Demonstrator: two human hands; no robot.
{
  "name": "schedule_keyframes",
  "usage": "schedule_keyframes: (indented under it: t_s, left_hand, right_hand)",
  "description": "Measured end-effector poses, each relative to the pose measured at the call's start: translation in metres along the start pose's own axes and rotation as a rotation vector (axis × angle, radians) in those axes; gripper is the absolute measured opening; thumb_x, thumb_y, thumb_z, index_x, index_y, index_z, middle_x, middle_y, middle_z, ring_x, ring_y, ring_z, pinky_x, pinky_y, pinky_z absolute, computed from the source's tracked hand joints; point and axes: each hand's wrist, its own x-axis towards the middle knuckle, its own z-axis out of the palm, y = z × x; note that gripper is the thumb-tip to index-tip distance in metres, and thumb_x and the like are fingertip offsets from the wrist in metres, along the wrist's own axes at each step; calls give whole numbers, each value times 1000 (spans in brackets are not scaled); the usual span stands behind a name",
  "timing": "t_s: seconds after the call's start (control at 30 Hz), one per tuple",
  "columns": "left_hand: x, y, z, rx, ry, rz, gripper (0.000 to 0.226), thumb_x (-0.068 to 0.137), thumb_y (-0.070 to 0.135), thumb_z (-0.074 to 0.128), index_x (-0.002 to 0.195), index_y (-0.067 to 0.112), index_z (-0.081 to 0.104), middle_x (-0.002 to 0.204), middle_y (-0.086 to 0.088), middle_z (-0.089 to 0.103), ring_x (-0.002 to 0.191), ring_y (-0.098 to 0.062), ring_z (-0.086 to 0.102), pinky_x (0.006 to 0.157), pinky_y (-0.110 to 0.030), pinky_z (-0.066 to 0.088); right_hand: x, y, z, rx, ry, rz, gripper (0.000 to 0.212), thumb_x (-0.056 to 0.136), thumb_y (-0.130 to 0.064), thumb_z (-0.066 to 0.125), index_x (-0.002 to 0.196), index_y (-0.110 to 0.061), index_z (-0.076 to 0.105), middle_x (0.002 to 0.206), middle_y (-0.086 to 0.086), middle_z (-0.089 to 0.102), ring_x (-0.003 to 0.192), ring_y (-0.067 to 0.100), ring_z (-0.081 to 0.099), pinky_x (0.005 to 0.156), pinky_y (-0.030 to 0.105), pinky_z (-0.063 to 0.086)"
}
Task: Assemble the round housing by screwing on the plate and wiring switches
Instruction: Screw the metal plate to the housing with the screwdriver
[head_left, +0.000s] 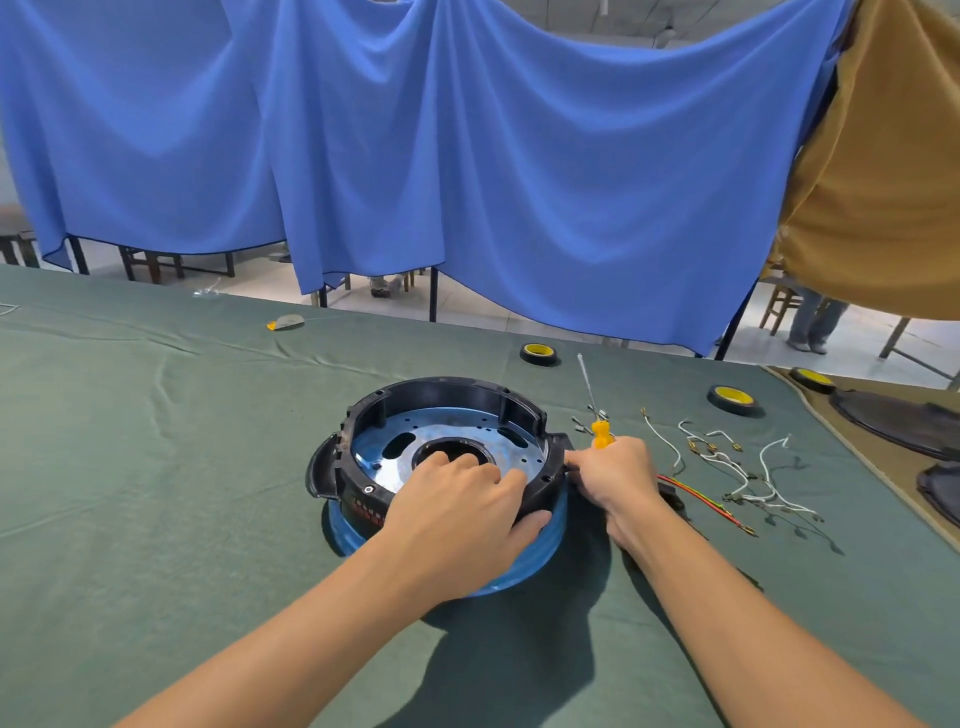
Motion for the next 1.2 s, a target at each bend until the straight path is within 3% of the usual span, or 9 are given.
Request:
schedule_keyframes:
  t_s: [0.1, 0.17, 0.23, 0.37, 0.67, 1.07, 1.2]
  left_hand:
    - [0, 0, 1, -7, -10, -6, 45, 100, 59, 23, 84, 21, 40, 73, 3, 47, 69, -22, 41, 66, -35, 33]
    - [1, 0, 1, -12, -17, -8, 45, 99, 59, 24, 83, 21, 41, 71, 4, 43, 69, -21, 41, 65, -34, 32]
    - [1, 0, 0, -15, -16, -9, 45, 99, 59, 25, 82, 21, 40, 70, 5, 42, 68, -21, 41, 64, -34, 30]
    - [1, -1, -1, -22, -19, -7, 45, 99, 59, 26, 81, 20, 40, 68, 5, 40, 67, -21, 40, 63, -33, 29]
    - [0, 0, 1, -20, -37, 2, 45, 100, 59, 26, 84, 21, 44, 72, 4, 45, 69, -21, 43, 63, -33, 32]
    - [-3, -6, 1, -87, -36, 26, 42, 99, 58, 27, 83, 21, 37, 68, 7, 36, 68, -20, 42, 58, -32, 30]
    - [-6, -19, -1, -69, -67, 71, 46, 96, 60, 29, 87, 20, 50, 76, 6, 52, 77, -21, 53, 59, -33, 34]
  right_hand:
    - [3, 2, 3, -1, 11, 19, 11, 78, -7, 68, 74, -6, 58, 80, 17, 64, 83, 37, 66, 76, 50, 56]
    - [5, 2, 3, -65, 61, 1, 4, 82, -7, 62, 81, -4, 62, 80, 16, 65, 77, 33, 63, 68, 44, 56]
    - [5, 2, 3, -103, 83, -14, 5, 83, -9, 61, 83, -4, 63, 79, 13, 64, 74, 29, 61, 63, 39, 53]
    - [6, 0, 4, -69, 47, 21, 8, 82, -7, 61, 88, -3, 64, 88, 17, 67, 85, 36, 65, 77, 51, 57]
    - [5, -2, -1, -57, 31, 49, 2, 86, -4, 61, 86, -2, 63, 87, 16, 68, 83, 33, 67, 73, 51, 59]
    - [0, -4, -4, -15, -43, 71, 1, 87, -1, 62, 87, -2, 63, 86, 16, 70, 78, 29, 69, 65, 43, 62]
    - [-7, -6, -8, 28, -107, 97, 6, 82, 4, 64, 81, -2, 62, 89, 20, 69, 81, 33, 70, 63, 40, 61]
